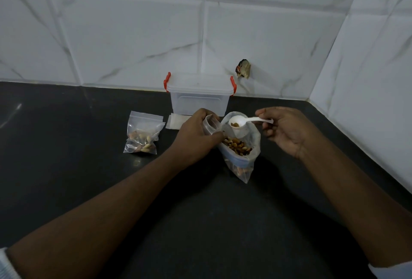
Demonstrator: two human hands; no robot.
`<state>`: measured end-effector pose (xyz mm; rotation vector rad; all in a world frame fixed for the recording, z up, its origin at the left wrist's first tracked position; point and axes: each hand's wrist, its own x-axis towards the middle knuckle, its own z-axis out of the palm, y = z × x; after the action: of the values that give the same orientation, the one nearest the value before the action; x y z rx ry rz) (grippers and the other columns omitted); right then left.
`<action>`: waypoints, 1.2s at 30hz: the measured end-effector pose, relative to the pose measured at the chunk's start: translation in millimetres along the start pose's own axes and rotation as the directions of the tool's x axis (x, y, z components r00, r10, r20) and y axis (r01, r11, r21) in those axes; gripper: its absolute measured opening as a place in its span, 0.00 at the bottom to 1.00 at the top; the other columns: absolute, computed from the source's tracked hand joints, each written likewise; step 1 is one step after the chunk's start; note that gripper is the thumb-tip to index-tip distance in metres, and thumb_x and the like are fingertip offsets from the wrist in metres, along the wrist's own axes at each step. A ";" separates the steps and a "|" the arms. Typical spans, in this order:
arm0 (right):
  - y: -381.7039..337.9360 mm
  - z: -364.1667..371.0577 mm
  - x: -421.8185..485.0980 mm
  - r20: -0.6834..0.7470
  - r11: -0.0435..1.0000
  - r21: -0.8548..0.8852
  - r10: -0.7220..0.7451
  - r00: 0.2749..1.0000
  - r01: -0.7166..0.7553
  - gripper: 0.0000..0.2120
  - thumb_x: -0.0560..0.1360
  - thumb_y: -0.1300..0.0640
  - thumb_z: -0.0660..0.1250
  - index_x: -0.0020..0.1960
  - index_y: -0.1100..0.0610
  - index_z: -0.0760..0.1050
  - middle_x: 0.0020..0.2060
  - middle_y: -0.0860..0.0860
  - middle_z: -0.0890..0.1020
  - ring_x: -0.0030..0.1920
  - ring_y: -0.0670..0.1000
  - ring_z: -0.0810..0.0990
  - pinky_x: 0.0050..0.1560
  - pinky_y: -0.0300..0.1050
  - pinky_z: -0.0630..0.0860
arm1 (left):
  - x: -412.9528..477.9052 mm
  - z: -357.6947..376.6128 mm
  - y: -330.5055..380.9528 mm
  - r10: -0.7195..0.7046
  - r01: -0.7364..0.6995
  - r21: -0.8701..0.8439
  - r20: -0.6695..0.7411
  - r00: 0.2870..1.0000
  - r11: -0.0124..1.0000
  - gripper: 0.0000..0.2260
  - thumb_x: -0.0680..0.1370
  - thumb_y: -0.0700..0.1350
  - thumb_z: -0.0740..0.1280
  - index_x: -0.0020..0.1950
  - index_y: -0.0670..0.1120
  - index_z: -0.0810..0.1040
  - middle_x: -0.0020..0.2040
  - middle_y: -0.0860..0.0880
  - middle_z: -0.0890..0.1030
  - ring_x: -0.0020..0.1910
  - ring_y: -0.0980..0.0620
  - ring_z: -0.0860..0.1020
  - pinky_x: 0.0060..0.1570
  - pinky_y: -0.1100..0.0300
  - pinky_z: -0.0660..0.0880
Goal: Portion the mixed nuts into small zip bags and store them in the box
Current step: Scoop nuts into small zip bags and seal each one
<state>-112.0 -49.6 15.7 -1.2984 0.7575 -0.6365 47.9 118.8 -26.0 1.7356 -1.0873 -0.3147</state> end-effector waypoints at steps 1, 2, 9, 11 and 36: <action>-1.9 2.5 -3.5 0.032 0.999 0.043 -0.017 0.999 0.016 0.06 0.78 0.67 0.66 0.51 0.63 0.83 0.37 0.54 0.82 0.31 0.44 0.76 0.30 0.36 0.72 | 0.0 0.3 -0.2 0.001 -0.001 0.001 0.000 1.000 1.000 0.18 0.76 0.47 0.75 0.62 0.54 0.73 0.54 0.60 0.77 0.53 0.61 0.77 0.46 0.68 0.72; -3.1 5.7 -7.1 0.067 0.996 0.079 -0.041 0.997 0.036 0.06 0.78 0.67 0.66 0.51 0.63 0.82 0.37 0.53 0.82 0.32 0.44 0.76 0.30 0.36 0.72 | -0.1 0.4 -0.3 0.002 -0.002 0.002 0.001 1.000 1.000 0.18 0.76 0.47 0.75 0.62 0.55 0.73 0.54 0.60 0.77 0.53 0.62 0.77 0.46 0.68 0.72; 3.9 22.8 -21.2 0.351 0.840 -0.254 -0.382 0.855 0.480 0.09 0.78 0.69 0.68 0.53 0.60 0.84 0.50 0.60 0.86 0.43 0.56 0.83 0.48 0.50 0.82 | -1.0 0.5 -2.2 0.033 -0.034 -0.034 -0.028 0.999 0.999 0.19 0.75 0.46 0.76 0.62 0.51 0.74 0.55 0.56 0.79 0.54 0.58 0.78 0.52 0.61 0.77; 5.7 21.3 -21.0 0.423 0.709 -0.403 -0.417 0.804 0.580 0.11 0.77 0.69 0.70 0.52 0.56 0.85 0.50 0.53 0.88 0.51 0.59 0.85 0.57 0.58 0.83 | -1.4 1.2 -3.3 0.031 -0.033 -0.042 -0.048 0.998 0.999 0.18 0.74 0.45 0.76 0.61 0.51 0.74 0.54 0.55 0.79 0.52 0.57 0.79 0.51 0.59 0.78; -10.7 -11.4 -13.4 0.417 0.294 -0.798 -0.363 0.833 0.527 0.08 0.76 0.59 0.69 0.44 0.47 0.83 0.34 0.40 0.82 0.35 0.42 0.78 0.38 0.41 0.73 | 0.1 -0.9 1.8 -0.030 0.030 -0.007 -0.015 0.999 1.000 0.19 0.76 0.43 0.74 0.64 0.51 0.73 0.59 0.53 0.79 0.58 0.54 0.78 0.55 0.58 0.79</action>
<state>-129.2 -47.8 26.9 -2.6394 0.5764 -0.5476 47.6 119.1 -24.0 1.7473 -1.0486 -0.3232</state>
